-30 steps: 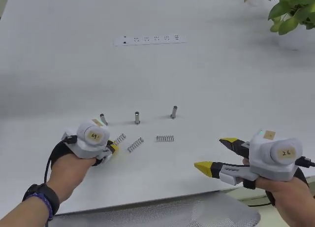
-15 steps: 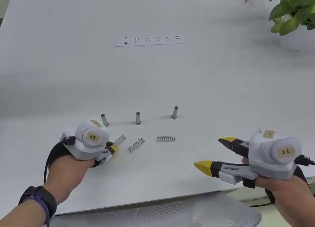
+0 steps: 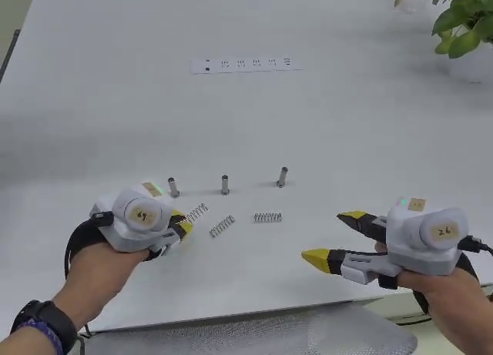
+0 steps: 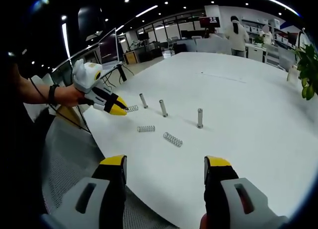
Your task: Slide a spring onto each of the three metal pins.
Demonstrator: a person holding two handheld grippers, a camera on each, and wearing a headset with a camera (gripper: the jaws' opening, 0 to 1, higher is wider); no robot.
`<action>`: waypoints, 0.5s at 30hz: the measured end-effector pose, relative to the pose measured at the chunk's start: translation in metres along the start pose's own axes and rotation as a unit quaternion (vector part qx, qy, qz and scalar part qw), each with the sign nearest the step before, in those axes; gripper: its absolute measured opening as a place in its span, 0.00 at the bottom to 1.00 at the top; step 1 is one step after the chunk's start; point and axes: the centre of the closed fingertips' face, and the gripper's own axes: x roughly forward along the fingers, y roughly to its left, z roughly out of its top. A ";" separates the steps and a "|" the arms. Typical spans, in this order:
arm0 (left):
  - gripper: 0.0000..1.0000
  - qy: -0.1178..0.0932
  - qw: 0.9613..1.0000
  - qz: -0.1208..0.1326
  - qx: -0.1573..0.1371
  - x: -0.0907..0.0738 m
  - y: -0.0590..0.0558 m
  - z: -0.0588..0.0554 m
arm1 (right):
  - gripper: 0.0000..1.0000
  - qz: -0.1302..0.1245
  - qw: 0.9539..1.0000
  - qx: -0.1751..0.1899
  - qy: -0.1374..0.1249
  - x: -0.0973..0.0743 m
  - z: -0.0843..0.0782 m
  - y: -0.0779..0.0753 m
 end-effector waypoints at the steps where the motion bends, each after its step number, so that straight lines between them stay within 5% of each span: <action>1: 0.02 -0.003 1.000 -0.002 0.003 -0.002 -0.002 0.003 | 0.62 0.001 1.000 -0.001 -0.001 0.001 0.001 0.000; 15: 0.02 -0.024 0.998 -0.029 0.051 -0.020 -0.029 0.029 | 0.60 0.032 0.999 -0.016 -0.005 0.015 0.014 0.016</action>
